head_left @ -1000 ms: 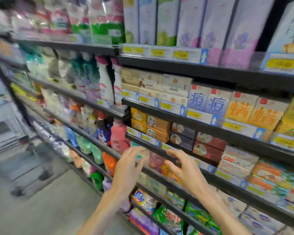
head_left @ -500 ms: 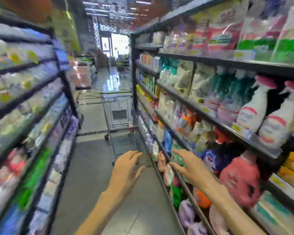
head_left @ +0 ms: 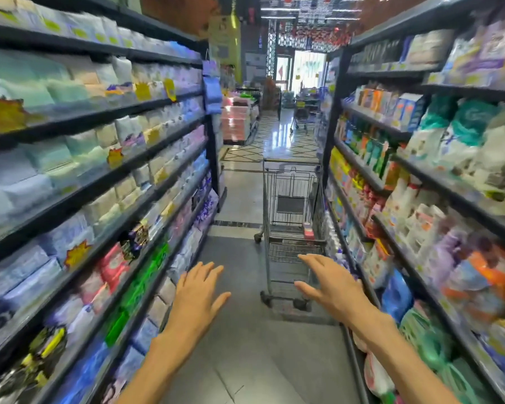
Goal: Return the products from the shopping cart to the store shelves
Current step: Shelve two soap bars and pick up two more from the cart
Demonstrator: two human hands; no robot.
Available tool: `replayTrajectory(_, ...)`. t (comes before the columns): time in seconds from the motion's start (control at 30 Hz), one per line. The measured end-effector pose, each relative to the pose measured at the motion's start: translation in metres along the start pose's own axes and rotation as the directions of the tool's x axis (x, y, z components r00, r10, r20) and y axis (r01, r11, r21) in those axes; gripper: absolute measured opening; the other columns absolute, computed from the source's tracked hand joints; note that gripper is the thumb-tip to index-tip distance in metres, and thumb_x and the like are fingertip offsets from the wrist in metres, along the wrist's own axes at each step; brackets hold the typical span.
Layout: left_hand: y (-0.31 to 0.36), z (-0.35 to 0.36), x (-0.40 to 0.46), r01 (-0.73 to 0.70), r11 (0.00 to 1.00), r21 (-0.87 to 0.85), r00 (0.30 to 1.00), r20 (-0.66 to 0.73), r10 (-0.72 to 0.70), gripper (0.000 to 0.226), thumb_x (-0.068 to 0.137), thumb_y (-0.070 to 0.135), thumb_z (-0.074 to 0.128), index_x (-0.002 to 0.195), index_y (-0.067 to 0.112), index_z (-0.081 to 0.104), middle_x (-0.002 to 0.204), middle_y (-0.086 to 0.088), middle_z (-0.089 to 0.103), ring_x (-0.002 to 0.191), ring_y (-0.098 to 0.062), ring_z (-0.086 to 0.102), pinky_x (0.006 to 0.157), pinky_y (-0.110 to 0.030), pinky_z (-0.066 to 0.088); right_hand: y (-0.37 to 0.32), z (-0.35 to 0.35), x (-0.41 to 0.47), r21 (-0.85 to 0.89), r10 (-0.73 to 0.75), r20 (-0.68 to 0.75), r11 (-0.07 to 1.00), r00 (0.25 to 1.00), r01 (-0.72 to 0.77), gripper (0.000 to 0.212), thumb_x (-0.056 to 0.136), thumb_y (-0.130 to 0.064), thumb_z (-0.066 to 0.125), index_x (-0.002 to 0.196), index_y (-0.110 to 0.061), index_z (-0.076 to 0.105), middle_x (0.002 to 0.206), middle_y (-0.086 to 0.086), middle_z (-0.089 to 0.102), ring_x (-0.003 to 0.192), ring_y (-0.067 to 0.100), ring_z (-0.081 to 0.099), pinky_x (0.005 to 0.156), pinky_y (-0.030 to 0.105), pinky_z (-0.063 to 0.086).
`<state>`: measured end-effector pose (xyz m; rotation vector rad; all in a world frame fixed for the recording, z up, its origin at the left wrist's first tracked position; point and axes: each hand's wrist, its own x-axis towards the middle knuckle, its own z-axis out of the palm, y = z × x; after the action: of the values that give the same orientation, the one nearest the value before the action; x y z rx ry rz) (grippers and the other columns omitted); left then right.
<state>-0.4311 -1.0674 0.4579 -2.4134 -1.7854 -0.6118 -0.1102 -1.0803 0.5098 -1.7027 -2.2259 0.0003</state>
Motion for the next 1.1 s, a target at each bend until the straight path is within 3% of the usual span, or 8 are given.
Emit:
replayTrajectory(0.17,-0.036,0.021,0.106,0.033,0.999,0.015,0.999,-0.016,-0.032,0.068,0.087,0.064,0.043,0.138,0.021,0.056,0.14,-0.003,0.058,0.131,-0.03,0.053,0.106,-0.05,0.045,0.043,0.017,0.125,-0.036,-0.033,0.021,0.999,0.999,0.033,0.068,0.092,-0.057,0.056,0.148,-0.022,0.041,0.144,-0.001,0.051,0.131,0.02,0.049,0.105,0.035,0.043)
replayTrajectory(0.27,-0.061,0.033,0.168,0.064,0.998,0.005,0.997,-0.034,-0.064,0.07,0.085,0.065,0.039,0.135,0.021,0.06,0.136,-0.004,0.061,0.127,-0.031,0.056,0.104,-0.05,0.047,0.058,0.027,0.201,-0.061,-0.053,0.038,0.997,0.998,0.055,0.068,0.092,-0.057,0.055,0.148,-0.021,0.04,0.145,-0.001,0.05,0.131,0.02,0.048,0.105,0.033,0.042)
replayTrajectory(0.43,-0.105,0.063,0.263,0.094,0.995,0.023,0.994,-0.056,-0.092,0.061,0.088,0.056,0.063,0.135,0.018,0.061,0.135,-0.005,0.062,0.125,-0.03,0.058,0.103,-0.051,0.048,0.079,0.058,0.318,-0.061,-0.069,0.074,0.995,0.995,0.074,0.071,0.092,-0.058,0.055,0.15,-0.022,0.038,0.149,-0.001,0.047,0.136,0.019,0.045,0.108,0.034,0.039)
replayTrajectory(0.53,-0.14,0.091,0.326,0.079,0.997,0.022,0.996,-0.054,-0.077,0.064,0.089,0.061,0.051,0.135,0.018,0.062,0.135,-0.005,0.062,0.126,-0.03,0.058,0.104,-0.048,0.048,0.092,0.085,0.384,-0.077,-0.058,0.084,0.995,0.995,0.065,0.071,0.092,-0.057,0.054,0.151,-0.021,0.036,0.152,0.0,0.044,0.138,0.019,0.042,0.111,0.034,0.036)
replayTrajectory(0.67,-0.186,0.126,0.423,0.061,0.998,0.003,0.998,-0.027,-0.061,0.062,0.089,0.056,0.065,0.141,0.022,0.056,0.143,-0.002,0.057,0.134,-0.028,0.052,0.111,-0.046,0.042,0.108,0.113,0.477,-0.127,0.004,0.088,0.992,0.996,0.007,0.072,0.094,-0.059,0.05,0.153,-0.024,0.03,0.154,-0.002,0.038,0.14,0.019,0.039,0.111,0.035,0.036)
replayTrajectory(0.8,-0.227,0.155,0.538,-0.013,0.999,-0.039,1.0,0.004,0.014,0.061,0.088,0.053,0.065,0.138,0.019,0.058,0.14,-0.005,0.059,0.132,-0.031,0.054,0.108,-0.048,0.046,0.13,0.124,0.567,-0.163,0.078,0.098,0.985,0.992,-0.061,0.072,0.095,-0.057,0.05,0.155,-0.024,0.028,0.156,0.0,0.037,0.141,0.02,0.038,0.113,0.036,0.037)
replayTrajectory(0.93,-0.238,0.183,0.651,-0.151,0.986,-0.077,0.988,0.006,0.152,0.055,0.083,0.054,0.054,0.122,0.017,0.068,0.121,-0.004,0.068,0.111,-0.029,0.066,0.09,-0.044,0.057,0.166,0.139,0.64,-0.18,0.179,0.096,0.971,0.979,-0.16,0.075,0.093,-0.06,0.05,0.155,-0.025,0.027,0.156,0.003,0.038,0.142,0.022,0.038,0.114,0.037,0.037)
replayTrajectory(1.1,-0.225,0.25,0.776,-0.289,0.945,-0.15,0.951,0.067,0.302,0.056,0.087,0.051,0.066,0.132,0.018,0.06,0.129,-0.007,0.063,0.119,-0.032,0.061,0.096,-0.048,0.053,0.225,0.155,0.705,-0.16,0.311,0.066,0.941,0.948,-0.298,0.075,0.094,-0.059,0.049,0.156,-0.024,0.026,0.158,0.001,0.035,0.144,0.019,0.036,0.114,0.037,0.036)
